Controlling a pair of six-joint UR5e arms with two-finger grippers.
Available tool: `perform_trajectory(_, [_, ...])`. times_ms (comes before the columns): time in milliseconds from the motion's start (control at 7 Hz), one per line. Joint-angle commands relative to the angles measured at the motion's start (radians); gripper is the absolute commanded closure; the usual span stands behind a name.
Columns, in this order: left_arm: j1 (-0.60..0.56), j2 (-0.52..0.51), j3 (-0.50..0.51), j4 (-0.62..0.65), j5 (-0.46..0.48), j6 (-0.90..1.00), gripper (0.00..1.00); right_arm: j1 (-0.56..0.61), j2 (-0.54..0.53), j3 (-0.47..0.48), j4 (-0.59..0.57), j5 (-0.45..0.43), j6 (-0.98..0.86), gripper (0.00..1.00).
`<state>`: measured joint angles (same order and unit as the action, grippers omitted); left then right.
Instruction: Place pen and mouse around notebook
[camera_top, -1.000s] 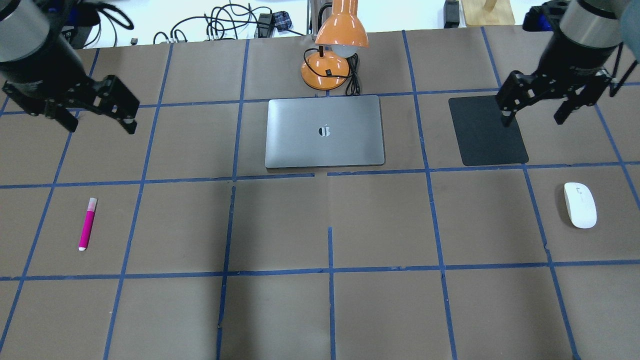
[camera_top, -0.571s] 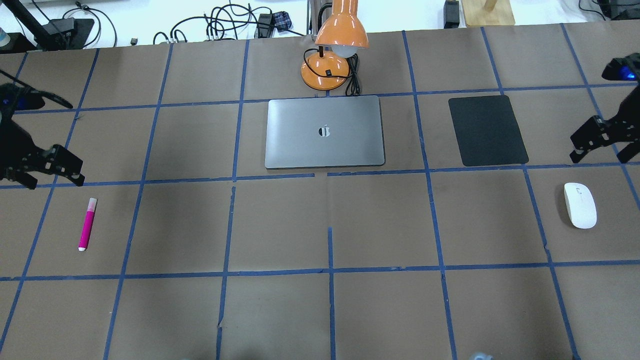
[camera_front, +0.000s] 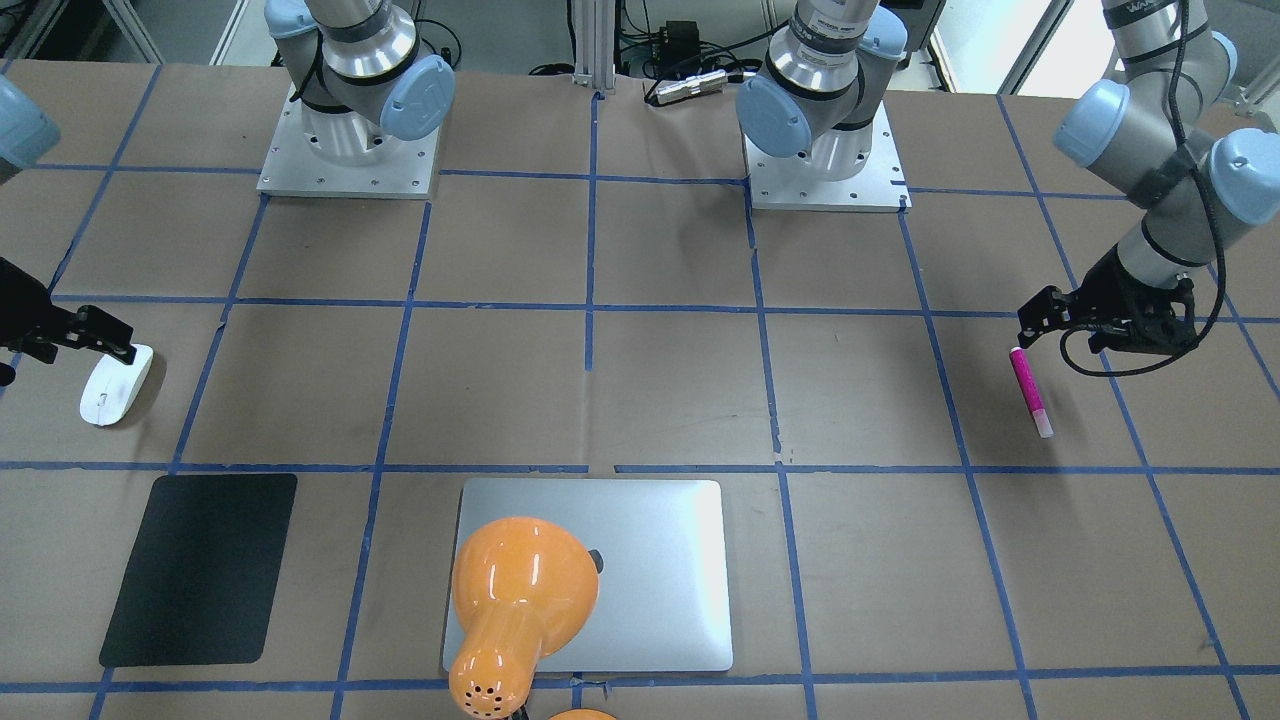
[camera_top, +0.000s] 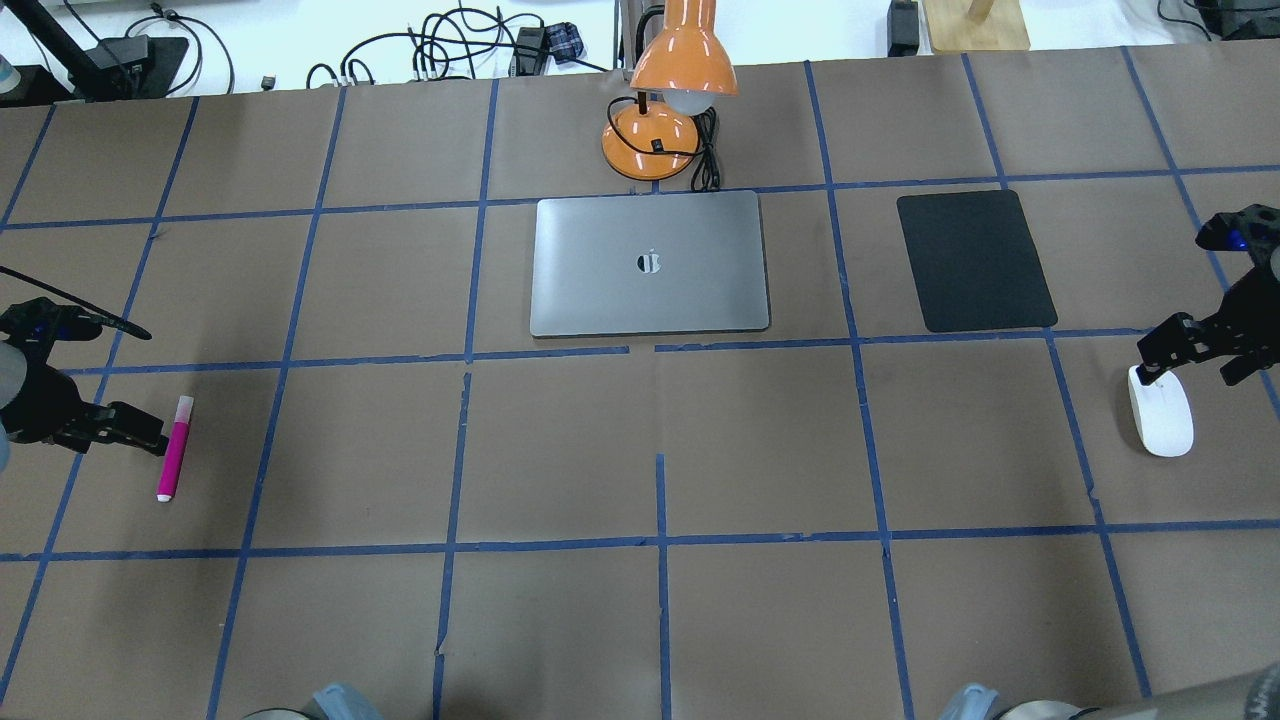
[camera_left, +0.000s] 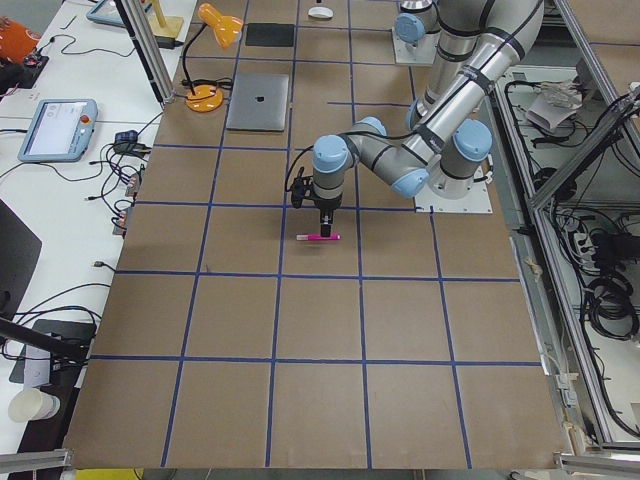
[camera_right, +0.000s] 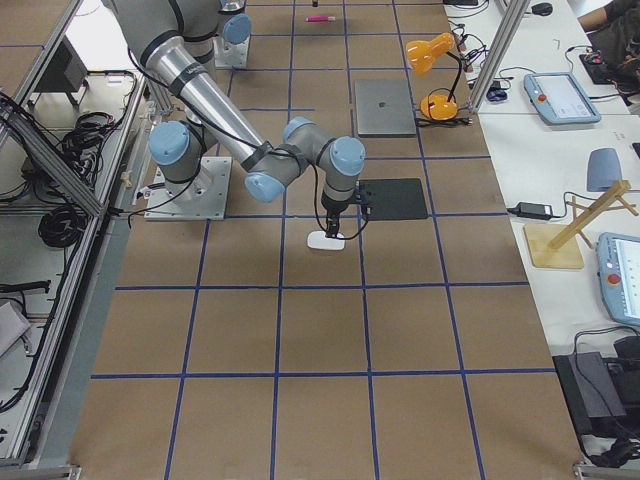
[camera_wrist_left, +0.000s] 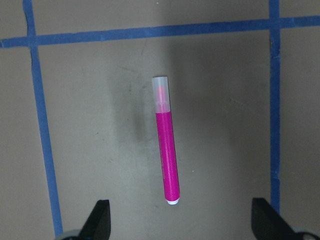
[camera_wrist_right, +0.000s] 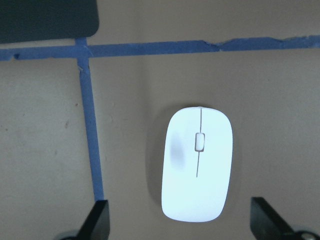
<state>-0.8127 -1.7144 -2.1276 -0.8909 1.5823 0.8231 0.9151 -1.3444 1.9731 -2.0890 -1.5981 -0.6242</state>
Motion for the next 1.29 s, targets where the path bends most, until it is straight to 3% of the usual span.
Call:
perform_trajectory(0, [0.006,-0.098,0.006,0.059,0.001,-0.007,0.0,-0.001,0.088,0.03,-0.122,-0.066,-0.002,0.0])
perform_trajectory(429, [-0.003,-0.136,-0.028,0.153,-0.008,-0.127,0.0,-0.001,0.108,0.053,-0.14,-0.092,0.004,0.0])
perform_trajectory(571, [-0.003,-0.137,-0.031,0.153,-0.01,-0.127,0.07,-0.001,0.106,0.056,-0.138,-0.092,0.007,0.0])
perform_trajectory(857, [-0.003,-0.137,-0.029,0.153,-0.024,-0.122,0.64,-0.001,0.106,0.069,-0.151,-0.085,0.004,0.03])
perform_trajectory(1143, [-0.003,-0.137,-0.029,0.153,-0.025,-0.124,0.93,-0.001,0.1,0.072,-0.148,-0.075,-0.003,0.23])
